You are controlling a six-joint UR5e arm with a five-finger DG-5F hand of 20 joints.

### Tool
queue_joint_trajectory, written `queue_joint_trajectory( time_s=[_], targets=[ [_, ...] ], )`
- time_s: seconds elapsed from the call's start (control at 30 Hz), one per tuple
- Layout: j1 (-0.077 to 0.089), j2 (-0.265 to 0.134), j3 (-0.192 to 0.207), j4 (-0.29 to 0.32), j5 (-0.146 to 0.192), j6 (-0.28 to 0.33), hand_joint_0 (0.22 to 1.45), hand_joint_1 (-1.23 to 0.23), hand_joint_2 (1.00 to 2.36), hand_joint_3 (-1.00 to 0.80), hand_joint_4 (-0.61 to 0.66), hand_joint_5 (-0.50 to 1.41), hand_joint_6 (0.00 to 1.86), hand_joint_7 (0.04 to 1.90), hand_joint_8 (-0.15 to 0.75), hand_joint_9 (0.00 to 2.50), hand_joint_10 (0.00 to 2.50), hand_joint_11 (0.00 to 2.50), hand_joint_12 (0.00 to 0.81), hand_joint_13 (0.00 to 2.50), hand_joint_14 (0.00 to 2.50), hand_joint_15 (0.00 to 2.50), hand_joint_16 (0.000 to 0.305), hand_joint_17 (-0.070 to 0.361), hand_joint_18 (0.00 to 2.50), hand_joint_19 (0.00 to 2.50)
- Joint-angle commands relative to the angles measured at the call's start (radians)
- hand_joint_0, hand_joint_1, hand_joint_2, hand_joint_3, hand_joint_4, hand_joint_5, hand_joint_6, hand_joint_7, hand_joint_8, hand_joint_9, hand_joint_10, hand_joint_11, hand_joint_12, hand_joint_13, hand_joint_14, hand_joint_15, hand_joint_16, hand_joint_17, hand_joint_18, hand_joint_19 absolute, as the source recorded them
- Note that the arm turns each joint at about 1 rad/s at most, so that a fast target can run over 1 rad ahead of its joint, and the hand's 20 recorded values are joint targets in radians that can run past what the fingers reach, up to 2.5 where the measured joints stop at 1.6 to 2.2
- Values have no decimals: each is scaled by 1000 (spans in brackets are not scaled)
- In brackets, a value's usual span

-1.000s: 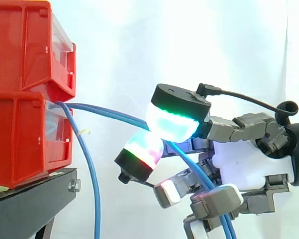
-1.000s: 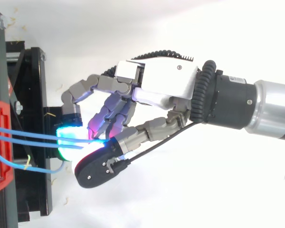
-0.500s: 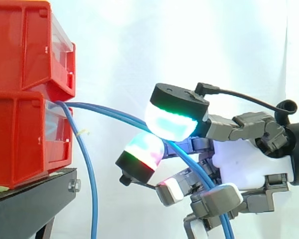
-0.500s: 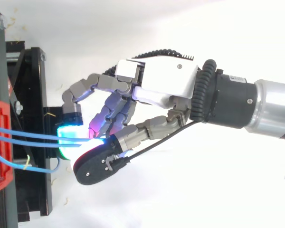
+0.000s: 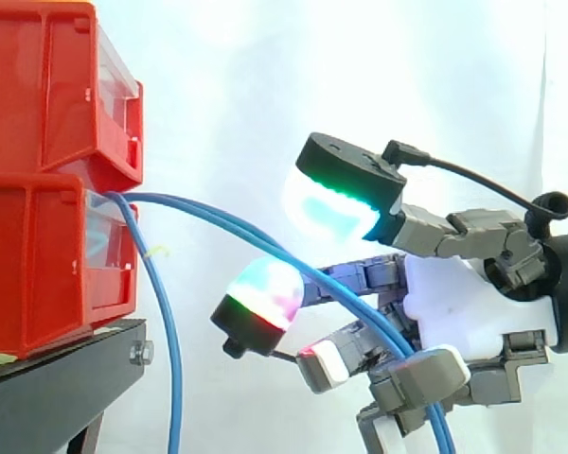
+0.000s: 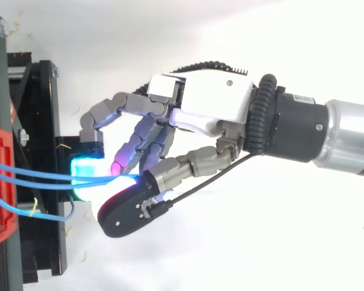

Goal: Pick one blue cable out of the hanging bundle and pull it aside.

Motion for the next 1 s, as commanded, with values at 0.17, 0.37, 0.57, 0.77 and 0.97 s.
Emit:
queue_joint_trajectory(
  time_s=[0.17, 0.37, 0.57, 0.77, 0.97],
  targets=[
    [0, 0, -1, 0, 1, 0, 406, -700, 1000, -500, -1, -81, 685, 1096, 342, 1051, 24, 754, 426, 1438, 21, 1095, 58, 131, 1001, 765],
    [0, 0, 1, 0, -1, 0, 484, -725, 1000, -500, -35, -86, 693, 1134, 317, 1018, 26, 772, 378, 1398, 24, 1118, 51, 115, 931, 810],
    [0, 3, 1, 0, 1, 0, 563, -686, 1003, -471, -56, -91, 729, 1135, 295, 1022, 25, 787, 354, 1384, 26, 1139, 46, 103, 893, 834],
    [0, 3, -1, 0, -1, 0, 545, -608, 1000, -500, -38, -87, 735, 1112, 309, 1044, 27, 790, 356, 1400, 24, 1142, 47, 107, 905, 844],
    [-3, 8, 1, 0, -2, 0, 580, -656, 1006, -432, -26, -86, 740, 1121, 310, 1049, 28, 791, 346, 1399, 25, 1142, 46, 104, 901, 839]
  ],
)
